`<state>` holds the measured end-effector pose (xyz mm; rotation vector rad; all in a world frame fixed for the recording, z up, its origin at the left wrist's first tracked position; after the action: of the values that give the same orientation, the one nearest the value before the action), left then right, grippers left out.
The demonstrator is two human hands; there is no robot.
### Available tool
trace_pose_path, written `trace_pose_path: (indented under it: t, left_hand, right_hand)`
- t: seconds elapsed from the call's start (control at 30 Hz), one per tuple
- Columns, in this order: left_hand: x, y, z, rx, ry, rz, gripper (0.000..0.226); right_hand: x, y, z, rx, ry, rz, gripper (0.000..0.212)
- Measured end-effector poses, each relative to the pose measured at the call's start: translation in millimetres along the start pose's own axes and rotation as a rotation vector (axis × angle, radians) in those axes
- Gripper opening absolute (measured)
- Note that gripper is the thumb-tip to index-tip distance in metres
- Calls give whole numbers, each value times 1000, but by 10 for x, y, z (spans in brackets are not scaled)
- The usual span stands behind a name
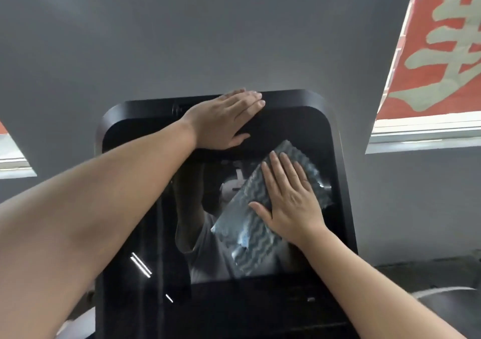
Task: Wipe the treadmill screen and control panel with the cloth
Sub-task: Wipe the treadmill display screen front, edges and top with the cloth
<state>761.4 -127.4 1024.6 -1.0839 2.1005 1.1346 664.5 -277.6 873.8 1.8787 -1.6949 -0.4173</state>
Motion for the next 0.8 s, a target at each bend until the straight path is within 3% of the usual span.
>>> trace_pose_path:
  t: [0.1, 0.27, 0.37, 0.57, 0.67, 0.8]
  left_hand:
    - [2, 6, -8, -17, 53, 7, 68]
    - [7, -23, 4, -23, 60, -45, 65]
    - [3, -48, 28, -9, 41, -67, 65]
    - [-3, -38, 25, 14, 59, -84, 62]
    - [5, -52, 29, 26, 68, -93, 60]
    - [-1, -63, 33, 39, 62, -111, 60]
  right_hand:
    - [-220, -6, 441, -49, -47, -22, 90]
    - [-576, 50, 1517, -116, 163, -63, 90]
    - [-420, 4, 1091, -83, 196, -61, 89]
    - [-124, -16, -212, 4, -7, -35, 87]
    - [-302, -12, 85, -6, -112, -64, 89]
    - [-679, 12, 1032, -72, 60, -86, 92]
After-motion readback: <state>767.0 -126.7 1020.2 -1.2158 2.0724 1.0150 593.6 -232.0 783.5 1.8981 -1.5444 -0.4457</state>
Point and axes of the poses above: each hand's wrist, its own z-axis away from the middle knuckle, its own y-axis out of the back of the hand, x = y × z, the point moved 4 cm from there along -z, towards the middle knuckle, and after that the axes turned 15 degrees about x, right-handed, at the moved point
